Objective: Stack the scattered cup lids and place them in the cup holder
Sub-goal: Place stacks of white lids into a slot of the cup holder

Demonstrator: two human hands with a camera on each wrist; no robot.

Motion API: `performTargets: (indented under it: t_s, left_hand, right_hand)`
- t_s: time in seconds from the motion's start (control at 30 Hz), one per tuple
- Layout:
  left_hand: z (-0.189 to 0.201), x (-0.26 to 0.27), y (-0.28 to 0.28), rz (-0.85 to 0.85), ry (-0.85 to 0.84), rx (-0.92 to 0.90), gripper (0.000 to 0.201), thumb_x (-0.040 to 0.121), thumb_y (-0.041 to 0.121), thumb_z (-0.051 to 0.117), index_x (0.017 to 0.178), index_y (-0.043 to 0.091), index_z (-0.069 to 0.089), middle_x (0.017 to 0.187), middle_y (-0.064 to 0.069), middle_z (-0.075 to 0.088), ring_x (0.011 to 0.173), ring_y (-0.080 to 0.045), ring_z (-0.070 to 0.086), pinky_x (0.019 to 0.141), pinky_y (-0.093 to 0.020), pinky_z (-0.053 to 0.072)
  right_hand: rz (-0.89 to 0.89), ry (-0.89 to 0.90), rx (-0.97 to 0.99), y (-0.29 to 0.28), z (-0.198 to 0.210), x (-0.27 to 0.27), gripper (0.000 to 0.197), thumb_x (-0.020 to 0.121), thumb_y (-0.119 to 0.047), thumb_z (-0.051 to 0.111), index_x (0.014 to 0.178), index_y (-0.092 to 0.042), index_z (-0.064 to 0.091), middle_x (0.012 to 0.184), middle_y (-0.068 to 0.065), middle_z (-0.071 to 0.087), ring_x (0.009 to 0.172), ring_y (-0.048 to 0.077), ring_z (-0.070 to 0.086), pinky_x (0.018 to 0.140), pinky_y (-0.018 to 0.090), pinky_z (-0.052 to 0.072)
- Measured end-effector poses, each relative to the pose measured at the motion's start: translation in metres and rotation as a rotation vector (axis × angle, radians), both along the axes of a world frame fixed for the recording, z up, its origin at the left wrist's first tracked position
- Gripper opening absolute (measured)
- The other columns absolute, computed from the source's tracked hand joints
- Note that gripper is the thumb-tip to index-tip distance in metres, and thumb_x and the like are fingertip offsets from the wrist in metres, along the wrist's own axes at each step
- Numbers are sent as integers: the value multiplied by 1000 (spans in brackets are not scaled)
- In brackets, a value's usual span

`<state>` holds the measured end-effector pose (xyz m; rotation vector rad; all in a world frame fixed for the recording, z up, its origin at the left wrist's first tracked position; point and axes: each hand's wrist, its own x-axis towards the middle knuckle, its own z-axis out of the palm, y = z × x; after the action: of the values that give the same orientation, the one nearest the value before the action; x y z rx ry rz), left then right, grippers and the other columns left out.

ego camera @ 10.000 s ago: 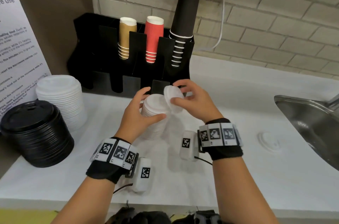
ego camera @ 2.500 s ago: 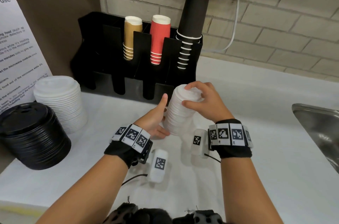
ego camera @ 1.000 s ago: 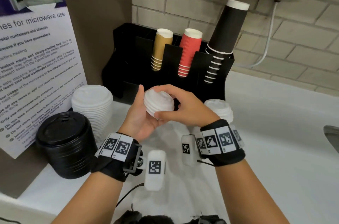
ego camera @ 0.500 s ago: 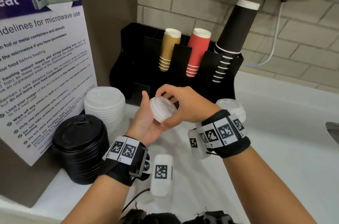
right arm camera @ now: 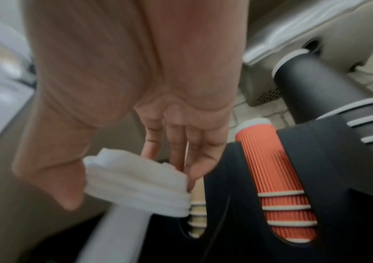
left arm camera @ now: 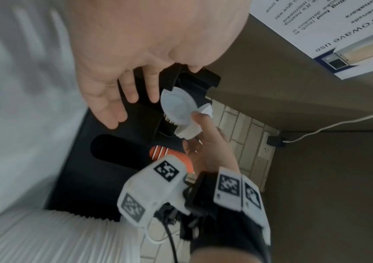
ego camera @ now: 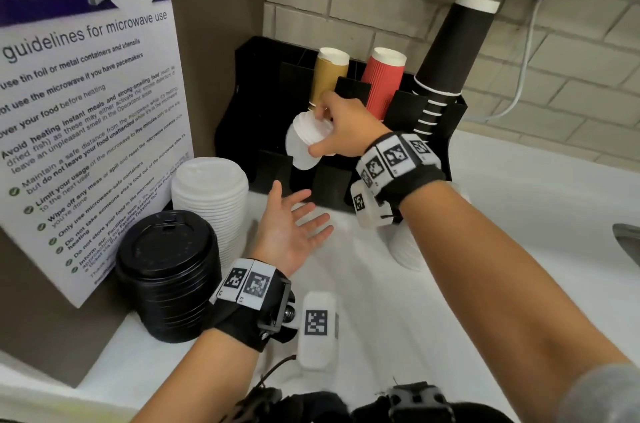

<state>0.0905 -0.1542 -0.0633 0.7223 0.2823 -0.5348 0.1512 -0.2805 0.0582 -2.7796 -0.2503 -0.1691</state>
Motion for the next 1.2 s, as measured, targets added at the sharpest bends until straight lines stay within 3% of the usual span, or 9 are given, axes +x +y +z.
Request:
performTargets:
  t_s: [0.17, 0.4, 0.53, 0.63, 0.77, 0.87, 0.97, 1.1, 1.2]
  left_hand:
    - [-8, 1, 5, 24, 49, -29, 49, 97, 57, 40, 110, 14, 60, 125, -13, 52, 106, -34, 59, 78, -44, 51]
    - [-6, 6, 3, 64, 14, 210, 16, 92, 31, 60, 90, 15, 59, 100, -3, 48, 87, -23, 56, 68, -35, 51]
    - [-6, 9, -2, 102, -68, 369, 6, 91, 28, 62, 93, 25, 66, 116, -2, 46, 108, -19, 50, 80, -33, 50]
    - [1, 7, -3, 98, -129, 230, 20, 96, 42, 52, 102, 25, 63, 130, -5, 51, 115, -22, 51, 91, -38, 45]
    - [11, 5, -3, -19, -202, -80, 54, 80, 68, 49, 118, 31, 59, 126, -10, 61, 115, -33, 60, 86, -53, 54]
    - [12, 4, -4, 6, -223, -152, 47, 86, 48, 57, 119, 14, 61, 113, -12, 68, 103, -25, 68, 77, -44, 58]
    - [8, 6, -4, 129, -81, -127, 26, 89, 33, 60, 105, 13, 57, 94, -10, 59, 84, -22, 59, 67, -36, 58]
    - [0, 8, -5, 197, 49, -50, 30, 88, 32, 62, 108, 14, 49, 86, -8, 51, 73, -19, 51, 52, -27, 49]
    - [-4, 9, -5, 216, 57, 24, 33, 88, 36, 62, 108, 14, 49, 77, -6, 49, 66, -18, 48, 48, -27, 44]
  right_hand:
    - [3, 100, -117, 10, -20, 24, 61, 67, -23, 82, 116, -9, 48, 104, 6, 49, 88, 21, 52, 67, 28, 40]
    - [-6, -1, 247, -6, -6, 2, 57, 70, -26, 83, 111, -16, 44, 114, 4, 54, 100, 18, 54, 82, 29, 49]
    - [-53, -125, 480, -18, -7, -33, 55, 69, -23, 84, 108, -19, 45, 101, -11, 53, 89, 3, 55, 69, 9, 47]
    - [-39, -26, 532, -24, -13, -54, 60, 66, -22, 86, 109, -20, 45, 103, -9, 55, 93, 5, 57, 71, 11, 51]
    - [94, 171, 337, -14, -19, -62, 60, 62, -25, 89, 109, -20, 52, 112, -7, 57, 103, 10, 56, 82, 16, 48]
    - [180, 320, 262, -4, -17, -50, 52, 68, -32, 85, 110, -24, 54, 116, -8, 58, 108, 5, 54, 90, 17, 45]
    - [76, 158, 261, -1, -13, -11, 25, 89, -30, 65, 105, -11, 63, 112, 4, 64, 104, 15, 59, 82, 16, 44]
    - [-2, 350, -326, 10, -43, 47, 29, 96, -19, 48, 112, -1, 64, 108, 14, 63, 109, 31, 59, 88, 34, 45]
    - [99, 495, -677, 23, -78, 71, 31, 90, -35, 55, 102, -10, 68, 90, 3, 65, 85, 22, 63, 73, 31, 51]
